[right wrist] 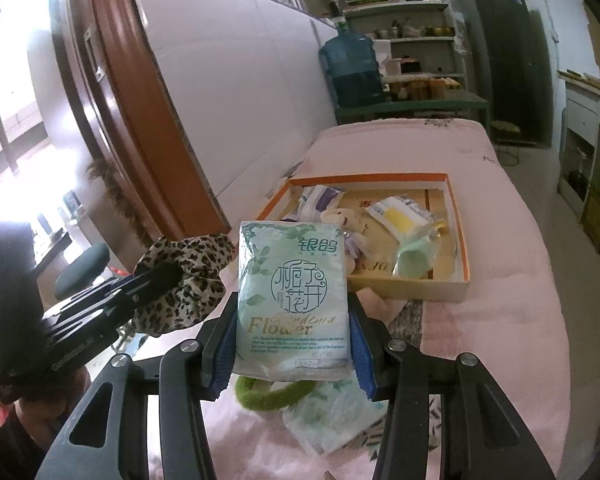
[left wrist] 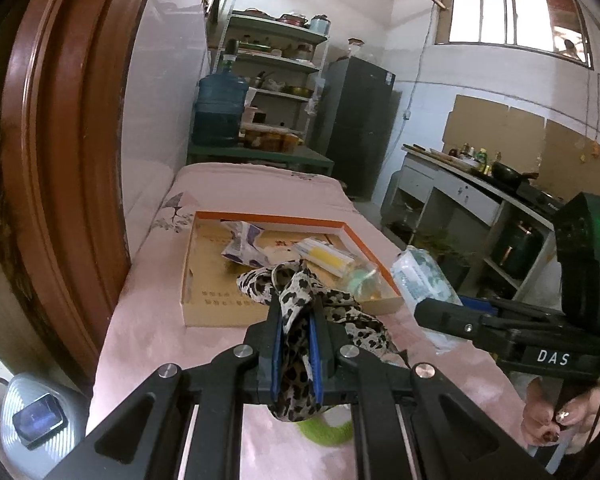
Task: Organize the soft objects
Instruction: 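Carry the scrunchie and tissue pack over the box lid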
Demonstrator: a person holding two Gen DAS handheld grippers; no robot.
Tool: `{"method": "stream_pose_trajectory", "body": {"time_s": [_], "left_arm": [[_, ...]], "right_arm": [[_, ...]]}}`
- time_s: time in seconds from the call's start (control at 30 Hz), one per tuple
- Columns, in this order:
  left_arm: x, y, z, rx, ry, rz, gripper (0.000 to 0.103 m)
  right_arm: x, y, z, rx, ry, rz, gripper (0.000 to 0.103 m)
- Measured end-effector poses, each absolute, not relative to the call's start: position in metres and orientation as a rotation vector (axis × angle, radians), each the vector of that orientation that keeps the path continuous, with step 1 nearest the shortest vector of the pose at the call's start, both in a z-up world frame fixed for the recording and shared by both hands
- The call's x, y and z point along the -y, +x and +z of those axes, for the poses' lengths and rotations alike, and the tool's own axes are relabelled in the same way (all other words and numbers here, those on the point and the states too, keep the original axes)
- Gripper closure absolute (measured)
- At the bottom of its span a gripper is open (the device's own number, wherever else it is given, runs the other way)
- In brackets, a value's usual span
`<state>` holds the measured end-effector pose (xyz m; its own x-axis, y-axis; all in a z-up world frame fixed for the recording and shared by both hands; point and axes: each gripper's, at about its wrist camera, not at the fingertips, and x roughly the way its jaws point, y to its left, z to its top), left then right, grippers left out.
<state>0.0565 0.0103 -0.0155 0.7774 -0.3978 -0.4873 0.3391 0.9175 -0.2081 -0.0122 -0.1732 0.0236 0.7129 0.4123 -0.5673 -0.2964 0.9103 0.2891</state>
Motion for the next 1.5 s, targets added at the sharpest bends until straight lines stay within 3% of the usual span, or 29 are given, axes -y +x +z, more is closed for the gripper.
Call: {"method": "stream_pose_trajectory", "body": {"time_s": [1.5], "left_arm": [[-0.002,0.172,-0.032,-0.629,-0.175,-0.300,0.091]], "right_arm": [[0.178,0.095,0.017,-0.739,0.201,0.353,0.053]]}}
